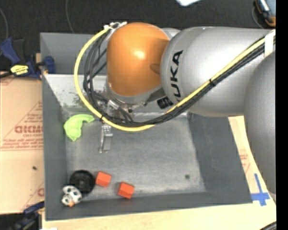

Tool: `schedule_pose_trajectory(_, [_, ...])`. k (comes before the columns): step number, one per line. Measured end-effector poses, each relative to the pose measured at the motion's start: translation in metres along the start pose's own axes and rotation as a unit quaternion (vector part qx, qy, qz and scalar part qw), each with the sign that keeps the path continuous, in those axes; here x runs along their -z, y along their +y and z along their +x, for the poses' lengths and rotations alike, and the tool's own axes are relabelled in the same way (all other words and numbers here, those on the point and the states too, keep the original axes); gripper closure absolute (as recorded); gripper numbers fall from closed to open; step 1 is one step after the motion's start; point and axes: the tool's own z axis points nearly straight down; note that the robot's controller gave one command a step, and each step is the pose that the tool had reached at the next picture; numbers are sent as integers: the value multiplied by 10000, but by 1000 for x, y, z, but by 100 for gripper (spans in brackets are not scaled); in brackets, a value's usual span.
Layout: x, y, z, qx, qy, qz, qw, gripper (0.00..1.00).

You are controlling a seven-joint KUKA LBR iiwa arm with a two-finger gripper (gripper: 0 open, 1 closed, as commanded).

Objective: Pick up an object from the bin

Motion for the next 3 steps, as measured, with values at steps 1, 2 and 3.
schedule_pose_trajectory(1, [5, -1, -2, -25, -41, -9, 10000, 0])
schedule_pose_trajectory(2, [-78, 10, 35, 1120, -32, -1, 9937, 0])
schedule_pose_trajectory(3, [-82, 17, 67, 1972, -48, -7, 9804, 0])
